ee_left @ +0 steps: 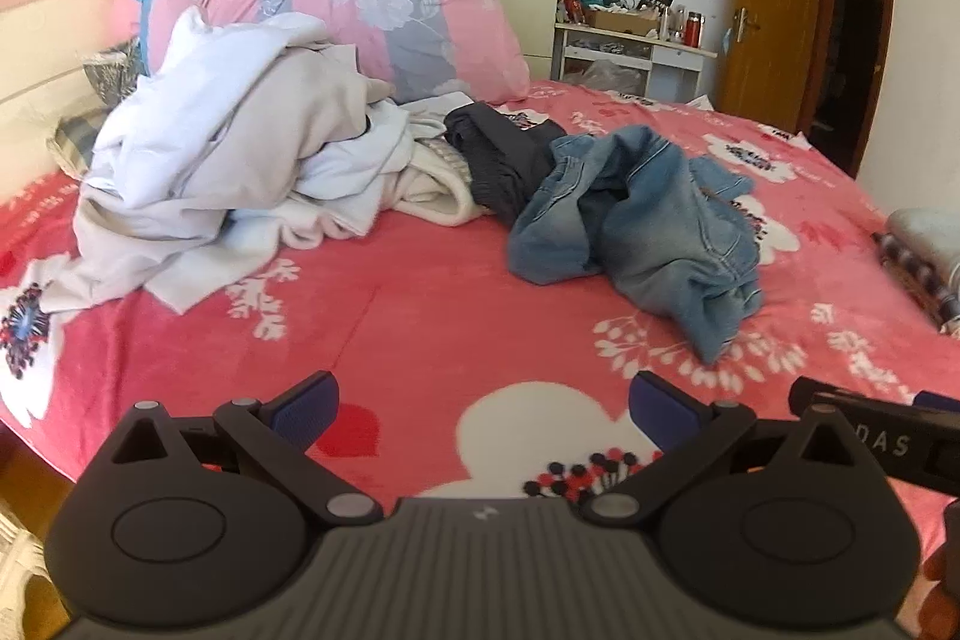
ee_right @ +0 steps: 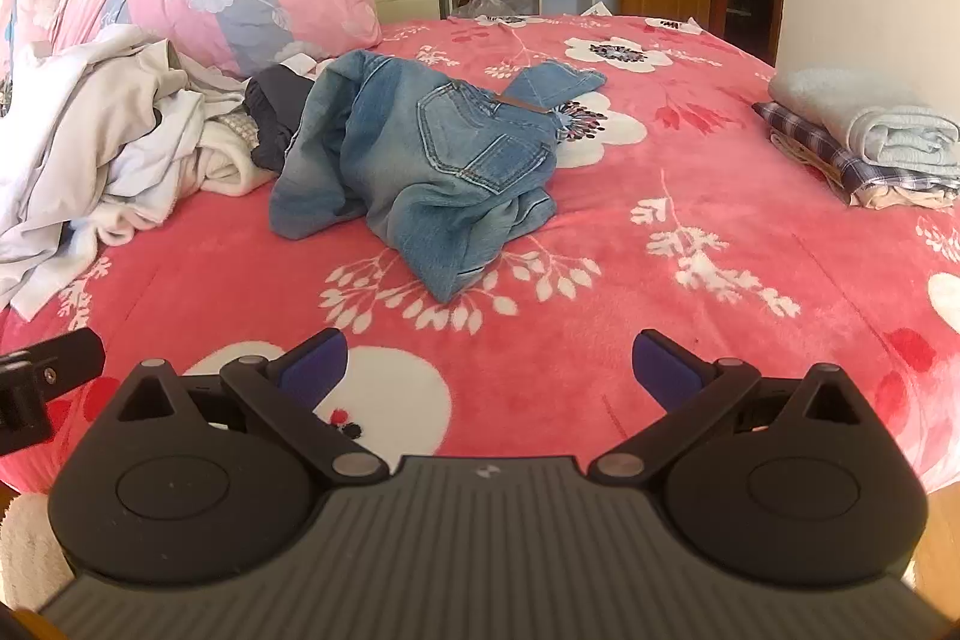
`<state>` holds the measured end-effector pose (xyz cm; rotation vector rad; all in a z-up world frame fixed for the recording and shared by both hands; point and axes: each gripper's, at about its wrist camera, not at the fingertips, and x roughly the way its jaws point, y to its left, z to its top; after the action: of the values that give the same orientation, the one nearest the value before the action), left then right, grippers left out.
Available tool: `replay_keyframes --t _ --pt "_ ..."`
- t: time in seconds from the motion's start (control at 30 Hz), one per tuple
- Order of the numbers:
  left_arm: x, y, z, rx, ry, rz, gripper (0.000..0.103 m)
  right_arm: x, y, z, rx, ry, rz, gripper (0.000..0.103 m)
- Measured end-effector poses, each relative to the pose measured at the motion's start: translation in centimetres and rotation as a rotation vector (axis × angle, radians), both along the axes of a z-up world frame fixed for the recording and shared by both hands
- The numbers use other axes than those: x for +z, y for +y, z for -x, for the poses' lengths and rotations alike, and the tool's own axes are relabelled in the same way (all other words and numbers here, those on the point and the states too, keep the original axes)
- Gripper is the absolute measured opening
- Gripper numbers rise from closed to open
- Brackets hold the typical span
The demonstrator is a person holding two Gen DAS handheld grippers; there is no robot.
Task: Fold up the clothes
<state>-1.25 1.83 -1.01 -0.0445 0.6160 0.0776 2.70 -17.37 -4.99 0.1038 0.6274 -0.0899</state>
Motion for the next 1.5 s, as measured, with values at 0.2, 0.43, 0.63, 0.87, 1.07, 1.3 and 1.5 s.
replay_keyframes --t 0.2,0.43,0.63,0.87,1.07,1.3,1.5 --pt "-0.2 0.0 -0.1 0.009 0.011 -0.008 0.103 0.0 0.3 0.0 0.008 0.007 0.002 0.102" --pt "-0.5 -0.1 -0.2 0.014 0.018 -0.018 0.103 0.0 0.6 0.0 0.009 0.008 0.01 0.102" --pt "-0.5 -0.2 -0.4 0.022 0.018 -0.024 0.103 0.0 0.8 -0.1 0.014 0.012 0.013 0.102" --pt "-0.6 0.0 -0.4 0.03 0.026 -0.023 0.103 0.0 1.0 -0.2 0.018 0.012 0.017 0.102" --pt "-0.7 0.2 -0.5 0.029 0.03 -0.019 0.103 0.1 1.3 -0.4 0.023 0.015 0.02 0.102" --pt "-0.8 0.5 -0.6 0.025 0.028 -0.007 0.103 -0.1 1.5 -0.5 0.022 0.019 0.027 0.102" --pt "-1.0 0.5 -0.9 0.02 0.034 -0.004 0.103 -0.1 1.7 -0.6 0.019 0.019 0.036 0.102"
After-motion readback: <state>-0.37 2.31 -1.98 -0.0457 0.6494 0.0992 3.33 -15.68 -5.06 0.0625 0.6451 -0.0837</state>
